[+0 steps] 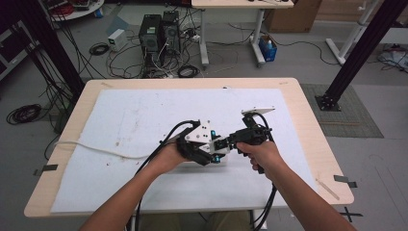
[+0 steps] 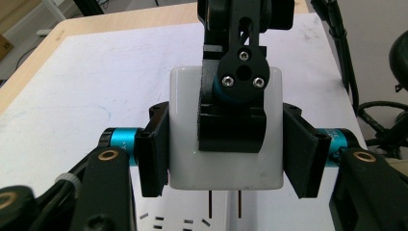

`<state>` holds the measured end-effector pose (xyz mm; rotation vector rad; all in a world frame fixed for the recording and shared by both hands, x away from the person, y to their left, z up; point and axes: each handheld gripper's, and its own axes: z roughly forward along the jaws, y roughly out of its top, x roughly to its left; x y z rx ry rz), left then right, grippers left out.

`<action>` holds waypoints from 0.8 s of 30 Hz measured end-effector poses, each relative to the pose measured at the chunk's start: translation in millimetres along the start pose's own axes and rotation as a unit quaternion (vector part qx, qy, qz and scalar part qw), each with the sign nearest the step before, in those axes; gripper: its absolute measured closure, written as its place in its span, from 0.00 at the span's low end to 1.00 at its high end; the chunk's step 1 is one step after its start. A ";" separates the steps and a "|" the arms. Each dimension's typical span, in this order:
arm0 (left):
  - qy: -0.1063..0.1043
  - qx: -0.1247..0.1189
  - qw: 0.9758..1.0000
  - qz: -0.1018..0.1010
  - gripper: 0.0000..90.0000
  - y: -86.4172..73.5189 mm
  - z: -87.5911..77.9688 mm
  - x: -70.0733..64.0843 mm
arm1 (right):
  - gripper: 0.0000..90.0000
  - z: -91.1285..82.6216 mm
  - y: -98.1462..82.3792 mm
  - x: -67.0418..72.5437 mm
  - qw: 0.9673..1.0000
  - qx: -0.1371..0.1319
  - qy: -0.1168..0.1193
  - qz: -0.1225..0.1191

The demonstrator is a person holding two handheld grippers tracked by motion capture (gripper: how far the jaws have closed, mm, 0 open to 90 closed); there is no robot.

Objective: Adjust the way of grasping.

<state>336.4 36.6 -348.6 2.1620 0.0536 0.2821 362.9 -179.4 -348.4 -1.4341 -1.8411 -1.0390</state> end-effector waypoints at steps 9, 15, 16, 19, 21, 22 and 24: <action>-0.005 0.040 0.997 -0.063 0.21 -3.8 -4.4 4.6 | 0.69 -5.6 -0.1 -2.7 0.999 -0.018 -0.014 -0.043; -0.023 0.094 0.990 -0.106 0.21 -14.8 -19.6 10.5 | 0.69 -12.6 -0.8 1.6 0.992 -0.006 -0.068 -0.106; -0.026 0.103 0.988 -0.113 0.21 -17.5 -22.7 11.8 | 0.69 -14.2 -0.7 2.3 0.991 -0.007 -0.074 -0.116; -0.035 0.134 0.982 -0.127 0.21 -25.2 -34.7 14.9 | 0.69 -23.2 0.2 6.8 0.984 -0.007 -0.095 -0.149; -0.045 0.152 0.980 -0.122 0.21 -28.0 -42.5 15.7 | 0.69 -28.4 0.2 10.2 0.979 -0.005 -0.115 -0.169; -0.049 0.158 0.978 -0.125 0.21 -28.7 -46.1 16.2 | 0.69 -32.2 0.3 12.1 0.976 -0.004 -0.124 -0.180; -0.061 0.170 0.975 -0.127 0.21 -29.1 -52.7 17.9 | 0.69 -37.6 0.5 15.6 0.970 0.004 -0.146 -0.197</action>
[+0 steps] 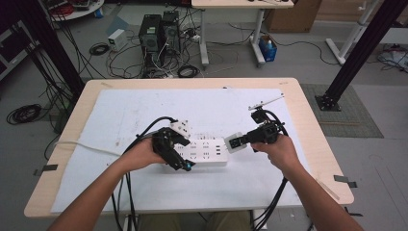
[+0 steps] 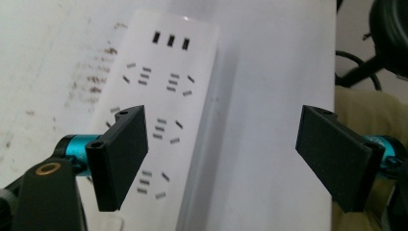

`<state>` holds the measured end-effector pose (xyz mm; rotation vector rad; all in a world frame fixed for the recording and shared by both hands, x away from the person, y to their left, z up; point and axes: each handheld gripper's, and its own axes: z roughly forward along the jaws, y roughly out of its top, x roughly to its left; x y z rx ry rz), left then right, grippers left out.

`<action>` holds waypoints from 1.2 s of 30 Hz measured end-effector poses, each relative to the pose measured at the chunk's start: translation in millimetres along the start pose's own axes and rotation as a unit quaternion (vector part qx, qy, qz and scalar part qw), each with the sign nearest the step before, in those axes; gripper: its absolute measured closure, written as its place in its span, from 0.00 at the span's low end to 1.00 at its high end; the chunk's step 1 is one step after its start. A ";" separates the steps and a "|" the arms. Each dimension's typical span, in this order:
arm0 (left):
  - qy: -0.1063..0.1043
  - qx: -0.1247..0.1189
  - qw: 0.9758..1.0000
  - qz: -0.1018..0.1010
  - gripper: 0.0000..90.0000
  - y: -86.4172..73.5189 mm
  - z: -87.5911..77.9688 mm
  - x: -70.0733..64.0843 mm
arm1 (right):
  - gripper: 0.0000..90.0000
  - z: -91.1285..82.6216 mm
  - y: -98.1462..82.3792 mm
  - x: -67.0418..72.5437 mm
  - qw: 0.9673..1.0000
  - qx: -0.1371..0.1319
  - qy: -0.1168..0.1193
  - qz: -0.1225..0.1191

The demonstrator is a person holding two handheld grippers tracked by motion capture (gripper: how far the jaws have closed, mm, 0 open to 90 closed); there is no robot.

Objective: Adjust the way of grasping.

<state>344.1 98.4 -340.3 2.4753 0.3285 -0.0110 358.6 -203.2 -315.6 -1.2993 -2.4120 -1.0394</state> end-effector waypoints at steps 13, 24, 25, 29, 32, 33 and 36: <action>0.023 0.074 0.996 -0.035 0.21 -17.8 -38.1 16.4 | 0.69 -22.5 4.9 10.8 0.981 0.085 -0.132 -0.118; 0.055 0.078 0.995 -0.005 0.21 -41.5 -57.3 21.4 | 0.69 -36.7 6.7 12.0 0.945 0.156 -0.204 -0.202; 0.054 0.080 0.995 -0.004 0.21 -42.4 -57.5 21.0 | 0.69 -36.4 6.7 12.5 0.937 0.167 -0.219 -0.216; 0.056 0.105 0.993 -0.019 0.21 -44.7 -59.0 22.7 | 0.69 -38.6 5.1 14.3 0.918 0.197 -0.247 -0.241; 0.059 0.108 0.992 -0.022 0.21 -45.9 -60.5 23.8 | 0.69 -41.5 4.1 12.9 0.918 0.197 -0.242 -0.246; 0.063 0.104 0.992 -0.021 0.21 -46.3 -61.0 24.0 | 0.69 -42.0 3.9 12.5 0.918 0.198 -0.239 -0.248; 0.069 0.103 0.992 -0.011 0.21 -46.0 -63.7 24.0 | 0.69 -42.6 2.4 10.9 0.919 0.204 -0.233 -0.244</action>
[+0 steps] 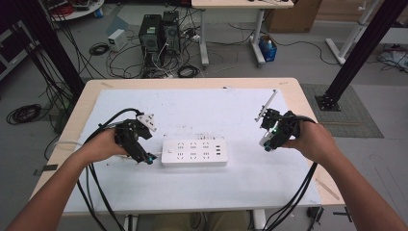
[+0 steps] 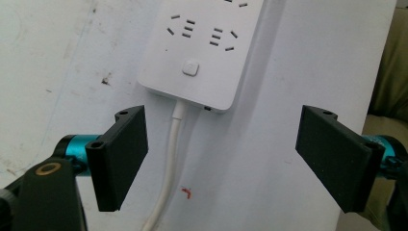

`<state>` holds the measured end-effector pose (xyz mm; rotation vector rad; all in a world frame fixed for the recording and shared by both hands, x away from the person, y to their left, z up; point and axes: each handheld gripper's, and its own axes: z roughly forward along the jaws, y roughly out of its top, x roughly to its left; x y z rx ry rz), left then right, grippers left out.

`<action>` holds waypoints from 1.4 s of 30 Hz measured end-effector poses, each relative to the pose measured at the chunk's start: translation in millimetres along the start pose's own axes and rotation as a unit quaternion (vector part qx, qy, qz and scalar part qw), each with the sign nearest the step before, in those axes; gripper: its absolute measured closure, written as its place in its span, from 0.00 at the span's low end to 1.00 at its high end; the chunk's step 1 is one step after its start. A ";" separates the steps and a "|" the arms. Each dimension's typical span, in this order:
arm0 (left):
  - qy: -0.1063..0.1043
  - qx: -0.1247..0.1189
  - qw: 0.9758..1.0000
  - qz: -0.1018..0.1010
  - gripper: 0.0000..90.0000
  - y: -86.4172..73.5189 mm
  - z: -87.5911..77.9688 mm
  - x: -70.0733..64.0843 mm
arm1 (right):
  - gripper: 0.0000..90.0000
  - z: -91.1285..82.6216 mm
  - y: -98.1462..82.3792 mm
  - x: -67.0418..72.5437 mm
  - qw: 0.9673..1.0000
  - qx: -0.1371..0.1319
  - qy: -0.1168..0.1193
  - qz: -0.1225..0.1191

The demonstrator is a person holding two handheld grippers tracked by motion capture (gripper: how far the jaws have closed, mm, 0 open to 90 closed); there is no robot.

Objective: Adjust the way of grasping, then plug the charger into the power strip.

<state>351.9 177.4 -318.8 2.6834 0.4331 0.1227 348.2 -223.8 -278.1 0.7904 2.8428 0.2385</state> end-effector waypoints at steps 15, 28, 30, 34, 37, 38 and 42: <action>0.002 0.009 1.000 -0.007 0.21 -7.7 -4.3 0.7 | 0.69 -0.4 6.5 0.0 1.000 -0.010 0.022 -0.013; 0.011 0.017 1.000 -0.019 0.21 -25.3 1.9 0.3 | 0.69 11.2 54.1 8.0 0.994 -0.020 0.027 -0.101; 0.014 0.022 1.000 -0.014 0.21 -27.5 2.2 0.8 | 0.69 13.4 65.3 11.5 0.993 -0.025 0.031 -0.114; 0.016 0.023 1.000 -0.015 0.21 -31.0 1.5 1.0 | 0.69 19.1 86.1 17.6 0.990 -0.020 0.035 -0.136; 0.018 0.014 0.999 -0.025 0.21 -32.8 1.6 1.4 | 0.69 25.8 97.7 20.2 0.989 -0.017 0.038 -0.144; 0.019 0.020 0.999 -0.020 0.21 -33.0 1.7 2.3 | 0.69 28.1 100.9 21.0 0.988 -0.019 0.039 -0.147; 0.017 0.039 0.999 -0.012 0.21 -31.9 5.6 3.9 | 0.69 37.7 111.9 24.6 0.986 -0.020 0.048 -0.156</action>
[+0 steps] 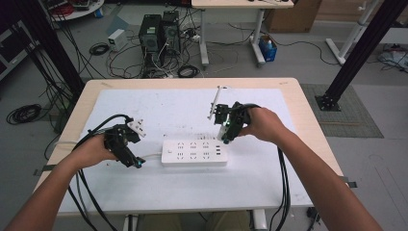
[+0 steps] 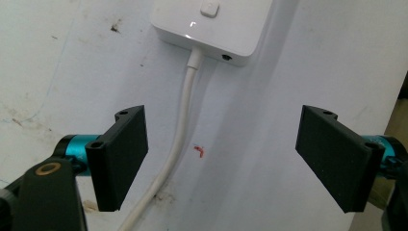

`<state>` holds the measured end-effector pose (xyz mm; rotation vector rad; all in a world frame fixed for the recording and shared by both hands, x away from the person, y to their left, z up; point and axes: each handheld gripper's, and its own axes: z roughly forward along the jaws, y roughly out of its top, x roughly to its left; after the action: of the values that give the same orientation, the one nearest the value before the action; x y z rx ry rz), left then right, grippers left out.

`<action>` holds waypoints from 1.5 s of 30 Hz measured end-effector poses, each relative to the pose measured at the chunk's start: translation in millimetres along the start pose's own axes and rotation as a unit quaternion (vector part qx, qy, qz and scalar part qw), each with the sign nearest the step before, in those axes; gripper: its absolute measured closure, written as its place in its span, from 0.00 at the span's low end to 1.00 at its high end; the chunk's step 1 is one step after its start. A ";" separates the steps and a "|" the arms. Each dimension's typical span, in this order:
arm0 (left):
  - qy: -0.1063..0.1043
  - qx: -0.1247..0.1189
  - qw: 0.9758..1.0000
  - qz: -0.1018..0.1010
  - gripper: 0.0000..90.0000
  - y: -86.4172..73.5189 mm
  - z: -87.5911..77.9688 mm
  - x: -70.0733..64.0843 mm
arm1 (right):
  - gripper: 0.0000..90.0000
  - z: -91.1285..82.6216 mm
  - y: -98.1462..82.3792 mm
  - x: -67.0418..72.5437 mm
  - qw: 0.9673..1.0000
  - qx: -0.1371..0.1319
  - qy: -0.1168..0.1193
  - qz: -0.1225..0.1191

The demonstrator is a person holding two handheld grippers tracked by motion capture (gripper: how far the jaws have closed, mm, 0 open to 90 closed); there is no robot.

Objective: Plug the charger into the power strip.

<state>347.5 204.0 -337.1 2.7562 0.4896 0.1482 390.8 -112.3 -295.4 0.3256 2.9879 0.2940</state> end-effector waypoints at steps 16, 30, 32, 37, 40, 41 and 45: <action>0.001 -0.003 1.000 -0.001 0.21 -0.7 5.0 0.6 | 0.69 33.8 34.2 -8.7 0.999 0.014 0.013 -0.050; 0.003 0.001 1.000 -0.007 0.21 -3.5 12.2 0.8 | 0.69 63.3 55.0 -2.6 0.995 0.047 0.020 -0.088; 0.004 -0.001 1.000 -0.007 0.21 -3.8 12.5 0.8 | 0.69 66.5 56.8 -0.7 0.994 0.051 0.020 -0.095; 0.002 -0.001 1.000 -0.009 0.21 -5.5 14.1 0.7 | 0.69 67.0 57.0 -1.1 0.994 0.046 0.012 -0.102; 0.001 -0.002 1.000 -0.012 0.21 -6.3 15.0 1.1 | 0.69 67.5 57.3 1.9 0.992 0.047 0.022 -0.115; 0.001 -0.003 1.000 -0.012 0.21 -6.5 15.0 1.1 | 0.69 69.7 57.3 3.3 0.992 0.053 0.018 -0.117; 0.000 -0.003 1.000 -0.012 0.21 -6.8 15.6 1.5 | 0.69 71.6 58.9 3.6 0.991 0.056 0.019 -0.122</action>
<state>349.2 205.7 -354.0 2.7429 0.5210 0.1426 409.3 -42.3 -353.4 -0.0387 3.0456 0.1094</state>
